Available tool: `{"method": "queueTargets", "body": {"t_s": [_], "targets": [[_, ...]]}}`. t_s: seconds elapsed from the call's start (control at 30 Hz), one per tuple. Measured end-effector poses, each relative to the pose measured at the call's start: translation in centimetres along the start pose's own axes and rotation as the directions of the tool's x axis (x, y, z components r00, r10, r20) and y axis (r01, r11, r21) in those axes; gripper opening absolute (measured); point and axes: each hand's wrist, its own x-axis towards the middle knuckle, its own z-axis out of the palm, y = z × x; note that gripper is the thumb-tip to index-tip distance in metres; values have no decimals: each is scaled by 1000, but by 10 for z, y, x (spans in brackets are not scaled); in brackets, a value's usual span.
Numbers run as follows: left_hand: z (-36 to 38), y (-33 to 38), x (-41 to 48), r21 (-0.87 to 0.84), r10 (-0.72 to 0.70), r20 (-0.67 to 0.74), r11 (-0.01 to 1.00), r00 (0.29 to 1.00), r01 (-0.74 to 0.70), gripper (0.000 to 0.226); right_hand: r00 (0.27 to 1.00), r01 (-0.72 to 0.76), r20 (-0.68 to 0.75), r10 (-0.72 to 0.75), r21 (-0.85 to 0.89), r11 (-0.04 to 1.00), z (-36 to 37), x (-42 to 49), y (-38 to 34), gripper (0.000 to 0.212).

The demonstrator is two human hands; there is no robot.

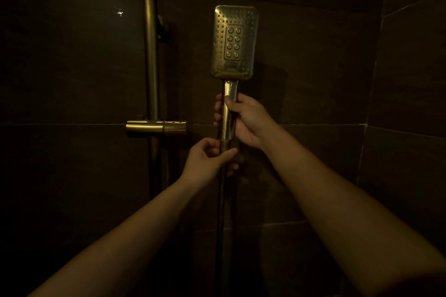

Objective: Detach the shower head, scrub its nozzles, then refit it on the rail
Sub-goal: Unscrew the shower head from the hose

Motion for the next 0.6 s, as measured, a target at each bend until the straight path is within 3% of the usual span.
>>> {"method": "queueTargets", "body": {"t_s": [0.23, 0.4, 0.6], "targets": [[-13, 6, 8, 191, -9, 52, 982, 999, -1, 22, 999, -13, 30, 14, -23, 1000, -2, -1, 4, 19], [-27, 18, 14, 255, -123, 283, 966, 951, 49, 22, 998, -24, 51, 26, -50, 998, -2, 0, 6, 18], [-31, 20, 13, 325, -259, 323, 934, 910, 150, 23, 997, -37, 62, 40, -37, 999, -1, 0, 10, 17]]}}
